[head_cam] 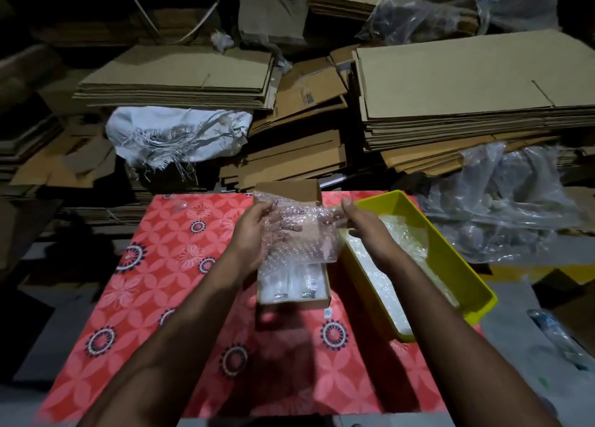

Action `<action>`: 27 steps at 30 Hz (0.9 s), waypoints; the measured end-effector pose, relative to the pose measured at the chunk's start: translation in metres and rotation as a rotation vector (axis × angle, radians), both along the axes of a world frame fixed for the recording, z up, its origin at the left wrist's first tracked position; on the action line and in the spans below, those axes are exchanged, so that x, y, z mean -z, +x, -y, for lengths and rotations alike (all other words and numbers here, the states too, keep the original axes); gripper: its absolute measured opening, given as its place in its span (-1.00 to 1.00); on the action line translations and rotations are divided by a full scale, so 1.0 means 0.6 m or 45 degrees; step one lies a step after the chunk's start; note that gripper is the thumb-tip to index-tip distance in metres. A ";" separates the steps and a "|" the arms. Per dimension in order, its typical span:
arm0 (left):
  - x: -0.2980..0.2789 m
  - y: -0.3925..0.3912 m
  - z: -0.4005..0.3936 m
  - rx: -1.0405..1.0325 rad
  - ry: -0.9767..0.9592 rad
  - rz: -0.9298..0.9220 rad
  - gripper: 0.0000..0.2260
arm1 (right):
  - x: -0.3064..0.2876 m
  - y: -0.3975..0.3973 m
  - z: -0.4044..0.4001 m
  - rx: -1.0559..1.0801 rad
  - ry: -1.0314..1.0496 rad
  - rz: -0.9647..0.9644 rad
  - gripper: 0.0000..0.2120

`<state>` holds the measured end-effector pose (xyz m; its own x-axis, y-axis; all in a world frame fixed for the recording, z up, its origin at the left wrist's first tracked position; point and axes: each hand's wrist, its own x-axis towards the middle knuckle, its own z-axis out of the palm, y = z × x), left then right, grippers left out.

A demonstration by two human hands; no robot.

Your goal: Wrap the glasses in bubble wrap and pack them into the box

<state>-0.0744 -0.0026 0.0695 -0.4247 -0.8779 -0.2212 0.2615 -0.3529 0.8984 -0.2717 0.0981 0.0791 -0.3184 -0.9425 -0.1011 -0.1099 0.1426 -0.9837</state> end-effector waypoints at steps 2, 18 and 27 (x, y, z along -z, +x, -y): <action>-0.022 0.020 -0.003 0.027 -0.104 -0.005 -0.80 | -0.011 0.013 0.011 -0.053 -0.131 0.096 -0.77; -0.075 0.122 0.005 -0.093 -0.693 0.260 -0.83 | -0.059 0.052 0.010 -0.440 -0.359 0.031 -0.81; -0.094 0.147 0.009 0.060 -0.789 0.218 -0.63 | -0.061 0.042 0.028 -0.396 -0.495 -0.072 -0.84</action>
<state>0.0141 -0.0081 0.1258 -0.4698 -0.8459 0.2525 0.0930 0.2371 0.9670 -0.2463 0.0811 0.1159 -0.0115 -0.9581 0.2860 -0.1439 -0.2815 -0.9487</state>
